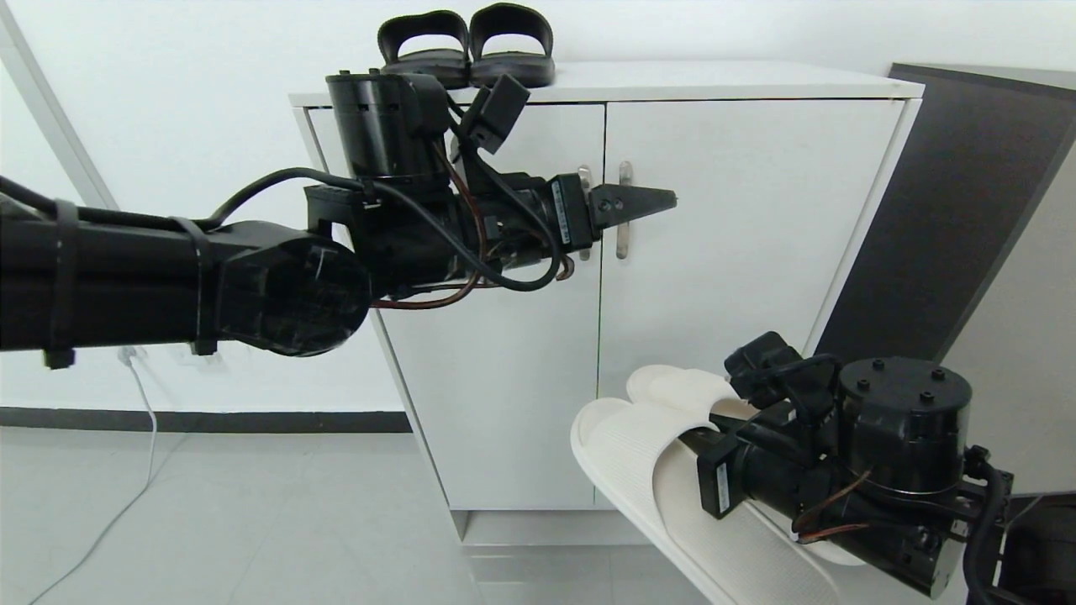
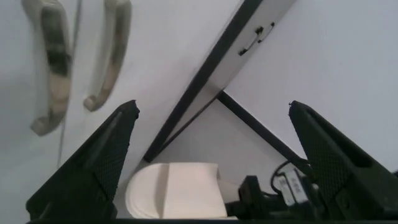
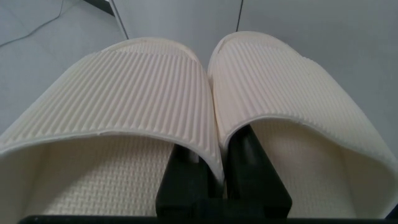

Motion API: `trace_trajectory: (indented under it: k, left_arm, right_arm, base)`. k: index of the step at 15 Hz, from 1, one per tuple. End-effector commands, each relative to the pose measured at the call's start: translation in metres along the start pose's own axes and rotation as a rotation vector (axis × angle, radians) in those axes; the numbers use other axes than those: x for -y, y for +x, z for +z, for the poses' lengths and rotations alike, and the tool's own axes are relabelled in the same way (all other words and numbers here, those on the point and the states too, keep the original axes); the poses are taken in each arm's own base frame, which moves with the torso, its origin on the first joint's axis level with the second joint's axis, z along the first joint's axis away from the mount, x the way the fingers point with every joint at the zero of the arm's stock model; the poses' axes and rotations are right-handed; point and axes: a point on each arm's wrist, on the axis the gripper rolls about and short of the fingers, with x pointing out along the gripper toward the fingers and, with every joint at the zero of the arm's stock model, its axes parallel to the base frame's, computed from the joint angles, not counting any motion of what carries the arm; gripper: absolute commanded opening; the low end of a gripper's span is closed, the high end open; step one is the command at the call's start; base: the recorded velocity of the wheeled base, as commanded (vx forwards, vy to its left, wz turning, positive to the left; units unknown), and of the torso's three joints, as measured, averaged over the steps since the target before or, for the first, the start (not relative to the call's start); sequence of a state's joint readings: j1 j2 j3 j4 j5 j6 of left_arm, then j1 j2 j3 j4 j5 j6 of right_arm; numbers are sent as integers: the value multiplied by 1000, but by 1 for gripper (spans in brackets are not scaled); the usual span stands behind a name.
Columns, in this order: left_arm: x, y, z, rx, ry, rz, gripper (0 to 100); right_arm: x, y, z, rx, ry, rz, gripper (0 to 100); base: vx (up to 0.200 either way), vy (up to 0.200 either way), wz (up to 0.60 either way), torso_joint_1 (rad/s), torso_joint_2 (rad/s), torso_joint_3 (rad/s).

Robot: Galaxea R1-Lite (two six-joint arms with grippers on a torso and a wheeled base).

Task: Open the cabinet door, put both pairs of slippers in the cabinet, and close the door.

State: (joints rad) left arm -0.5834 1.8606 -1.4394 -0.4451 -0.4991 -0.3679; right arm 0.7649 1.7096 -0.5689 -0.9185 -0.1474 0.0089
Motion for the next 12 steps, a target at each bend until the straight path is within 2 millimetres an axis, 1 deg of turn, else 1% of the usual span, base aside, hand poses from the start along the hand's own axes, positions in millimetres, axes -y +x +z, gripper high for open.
trace_trajectory:
  k: [1, 4, 5, 10, 12]
  left_arm:
    - [-6, 9, -4, 2, 13, 30, 100]
    - [2, 20, -7, 18, 49, 52, 100]
    - [1, 25, -5, 37, 75, 86, 100]
    - [-1, 30, 3, 69, 120, 161, 100]
    - [-1, 30, 6, 68, 119, 166, 100]
  right_arm:
    - [0, 1, -1, -5, -7, 2, 0]
    - [-1, 3, -3, -9, -10, 1, 0]
    - [-1, 3, -3, -3, -10, 1, 0]
    - [-1, 3, -3, -5, -10, 1, 0]
    - [-1, 3, -3, -5, -10, 1, 0]
  base:
    - [0, 0, 0, 0, 0, 0]
    - [0, 0, 0, 0, 0, 0]
    - [0, 0, 0, 0, 0, 0]
    - [0, 0, 0, 0, 0, 0]
    - [0, 0, 0, 0, 0, 0]
